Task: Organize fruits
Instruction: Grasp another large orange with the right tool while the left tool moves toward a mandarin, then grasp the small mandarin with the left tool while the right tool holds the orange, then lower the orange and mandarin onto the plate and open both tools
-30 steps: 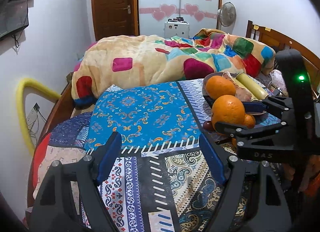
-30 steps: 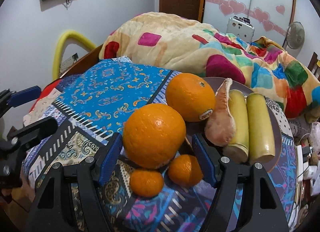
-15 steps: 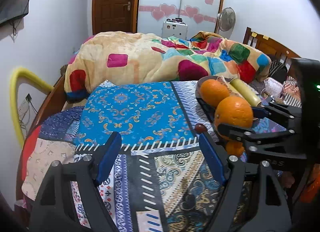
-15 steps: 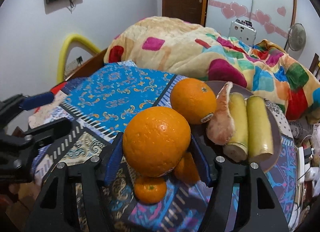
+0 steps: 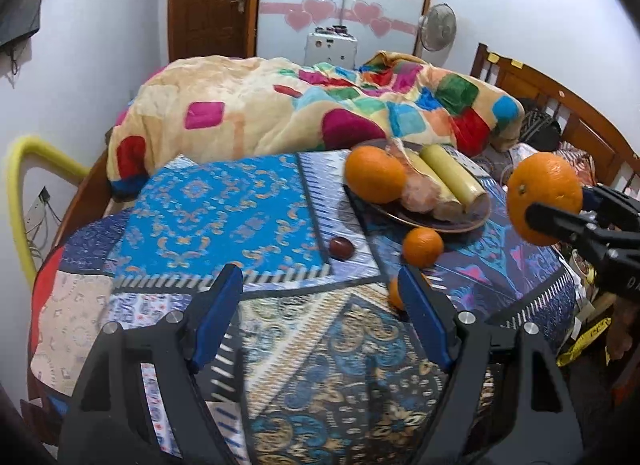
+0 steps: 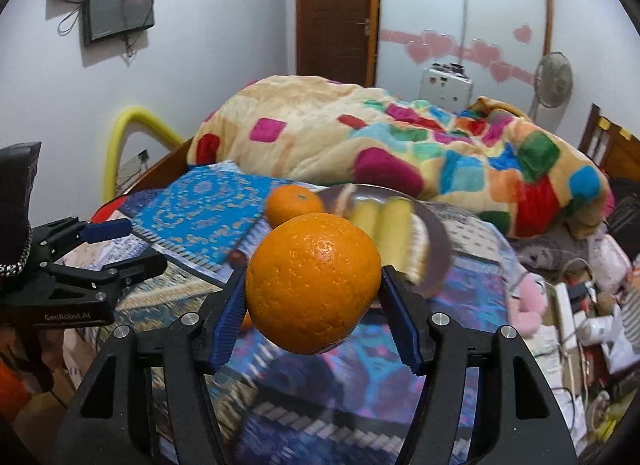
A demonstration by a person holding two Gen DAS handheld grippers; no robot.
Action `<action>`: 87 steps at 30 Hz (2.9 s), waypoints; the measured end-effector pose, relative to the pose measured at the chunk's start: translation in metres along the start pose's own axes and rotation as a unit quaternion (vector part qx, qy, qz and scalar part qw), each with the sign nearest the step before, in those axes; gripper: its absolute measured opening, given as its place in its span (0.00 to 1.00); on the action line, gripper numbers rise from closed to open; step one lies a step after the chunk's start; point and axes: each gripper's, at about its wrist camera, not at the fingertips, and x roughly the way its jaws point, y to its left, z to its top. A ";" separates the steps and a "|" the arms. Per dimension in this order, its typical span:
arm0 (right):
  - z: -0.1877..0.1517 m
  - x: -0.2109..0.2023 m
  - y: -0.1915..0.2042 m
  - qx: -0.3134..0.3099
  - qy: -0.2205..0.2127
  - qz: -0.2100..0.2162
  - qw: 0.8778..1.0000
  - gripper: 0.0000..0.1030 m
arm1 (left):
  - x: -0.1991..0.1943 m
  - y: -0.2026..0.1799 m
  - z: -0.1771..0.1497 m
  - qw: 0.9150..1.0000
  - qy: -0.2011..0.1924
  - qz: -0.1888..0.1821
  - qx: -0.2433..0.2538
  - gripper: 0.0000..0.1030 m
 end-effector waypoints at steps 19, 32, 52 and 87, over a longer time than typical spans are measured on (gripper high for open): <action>-0.050 -0.011 -0.058 0.038 0.017 -0.015 0.999 0.59 | 0.054 -0.064 -0.016 0.996 0.063 -0.024 0.061 0.39; -0.051 -0.004 -0.070 0.051 0.013 -0.011 0.999 0.59 | 0.039 -0.073 -0.007 0.996 0.032 -0.018 0.083 0.32; 0.003 0.028 -0.096 0.052 -0.023 -0.032 0.998 0.59 | 0.058 -0.061 0.086 0.997 -0.030 -0.005 0.066 0.32; 0.042 0.075 -0.089 0.030 -0.032 0.001 0.999 0.59 | 0.139 -0.048 0.123 0.997 0.041 -0.022 0.059 0.46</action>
